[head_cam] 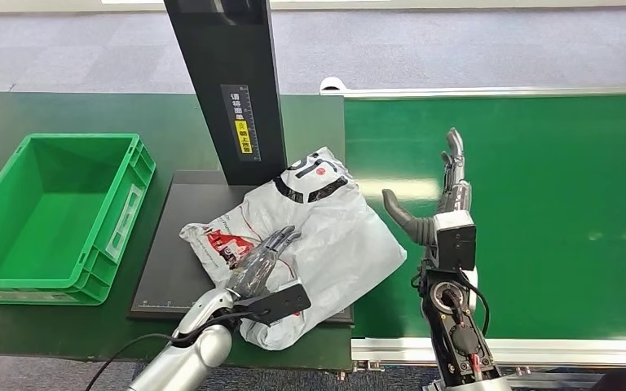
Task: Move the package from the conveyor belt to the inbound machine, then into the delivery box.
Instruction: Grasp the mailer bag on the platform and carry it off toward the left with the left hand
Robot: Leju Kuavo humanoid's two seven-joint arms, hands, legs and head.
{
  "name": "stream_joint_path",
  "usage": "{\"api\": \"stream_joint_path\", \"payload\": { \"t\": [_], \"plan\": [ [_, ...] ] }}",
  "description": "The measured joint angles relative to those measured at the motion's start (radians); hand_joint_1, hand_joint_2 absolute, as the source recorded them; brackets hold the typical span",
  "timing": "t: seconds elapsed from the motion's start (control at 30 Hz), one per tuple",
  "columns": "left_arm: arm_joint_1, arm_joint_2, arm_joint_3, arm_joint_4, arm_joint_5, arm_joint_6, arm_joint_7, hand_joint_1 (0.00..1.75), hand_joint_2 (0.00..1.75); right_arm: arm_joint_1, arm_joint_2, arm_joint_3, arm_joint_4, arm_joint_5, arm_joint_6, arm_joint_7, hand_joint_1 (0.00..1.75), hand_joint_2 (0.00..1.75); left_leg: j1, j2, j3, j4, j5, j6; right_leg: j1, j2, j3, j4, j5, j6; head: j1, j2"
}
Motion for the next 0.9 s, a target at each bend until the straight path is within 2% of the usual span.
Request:
{"api": "stream_joint_path", "payload": {
  "t": [0.1,0.17,0.37,0.57,0.9],
  "plan": [
    [-0.002,-0.003,0.001,0.007,0.028,-0.041,-0.035,1.71,1.75,0.002,-0.004,-0.004,0.008,0.019,0.029,0.035,0.00,1.75,0.000,0.000,0.000,0.000,0.000,0.000,0.000,0.000,0.000,0.000,0.000,0.000,0.000,0.000],
    [-0.003,-0.004,0.003,0.008,0.046,-0.058,-0.055,1.75,1.75,0.001,-0.005,-0.005,0.022,0.029,0.050,0.058,0.00,1.75,0.000,0.000,0.000,0.000,0.000,0.000,0.000,0.000,0.000,0.000,0.000,0.000,0.000,0.000],
    [-0.003,-0.013,0.023,0.007,0.106,-0.055,-0.108,1.75,1.75,-0.007,-0.009,-0.011,0.085,0.020,0.136,0.118,0.00,1.75,0.000,0.000,0.000,0.000,0.000,0.000,0.000,0.000,0.000,0.000,0.000,0.000,0.000,0.000],
    [0.006,-0.019,0.053,-0.015,0.193,-0.004,-0.195,1.75,1.75,-0.027,-0.012,-0.032,0.152,-0.011,0.244,0.176,0.00,1.75,0.000,0.000,0.000,0.000,0.000,0.000,0.000,0.000,0.000,0.000,0.000,0.000,0.000,0.000],
    [0.054,-0.028,0.105,-0.148,0.374,0.108,-0.386,1.75,1.75,-0.051,-0.018,-0.056,0.231,-0.032,0.315,0.172,0.00,1.75,0.000,0.000,-0.001,0.000,0.000,0.000,0.000,0.000,0.000,0.000,0.000,0.000,0.000,0.000]
  ]
}}
